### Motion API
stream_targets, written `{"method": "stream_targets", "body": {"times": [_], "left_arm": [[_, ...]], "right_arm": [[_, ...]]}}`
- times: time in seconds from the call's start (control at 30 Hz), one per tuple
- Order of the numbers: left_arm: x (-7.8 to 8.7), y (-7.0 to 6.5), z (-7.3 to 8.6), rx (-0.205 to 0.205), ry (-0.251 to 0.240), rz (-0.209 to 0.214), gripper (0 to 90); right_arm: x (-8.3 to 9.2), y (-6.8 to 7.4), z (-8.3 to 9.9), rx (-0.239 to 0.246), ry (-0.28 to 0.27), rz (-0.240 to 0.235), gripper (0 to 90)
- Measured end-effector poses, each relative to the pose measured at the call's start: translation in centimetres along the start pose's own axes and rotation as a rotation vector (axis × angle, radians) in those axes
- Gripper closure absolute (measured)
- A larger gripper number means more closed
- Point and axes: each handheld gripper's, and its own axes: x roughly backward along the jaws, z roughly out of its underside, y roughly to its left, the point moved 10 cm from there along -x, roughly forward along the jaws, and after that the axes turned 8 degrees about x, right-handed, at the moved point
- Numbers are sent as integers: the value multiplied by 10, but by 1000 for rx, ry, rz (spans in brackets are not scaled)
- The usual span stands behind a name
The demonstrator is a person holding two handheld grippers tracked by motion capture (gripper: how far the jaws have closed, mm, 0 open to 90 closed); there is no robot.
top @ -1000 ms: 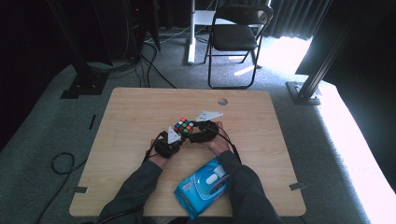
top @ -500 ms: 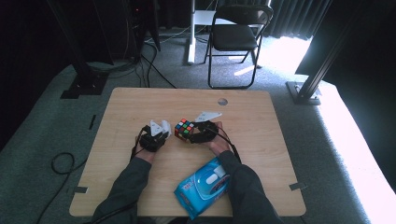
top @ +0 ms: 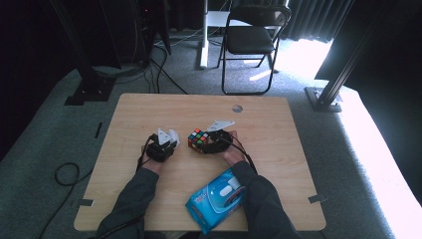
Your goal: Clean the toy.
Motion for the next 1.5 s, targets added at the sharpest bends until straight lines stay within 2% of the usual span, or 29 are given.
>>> {"method": "stream_targets", "body": {"times": [0.17,0.57,0.83,1.0,1.1,1.5], "left_arm": [[1,5,1,2,8,-24,790],[-2,11,9,16,34,-42,785],[-7,10,15,15,57,-53,735],[-7,15,17,25,68,-73,691],[-8,17,18,29,75,-81,669],[-12,26,27,49,109,-107,619]], "right_arm": [[-2,1,2,10,16,1,344],[-5,1,6,20,35,4,344],[-7,1,9,24,51,2,344],[-8,1,12,24,62,3,344],[-9,3,13,42,69,0,344],[-10,4,16,66,88,2,341]]}}
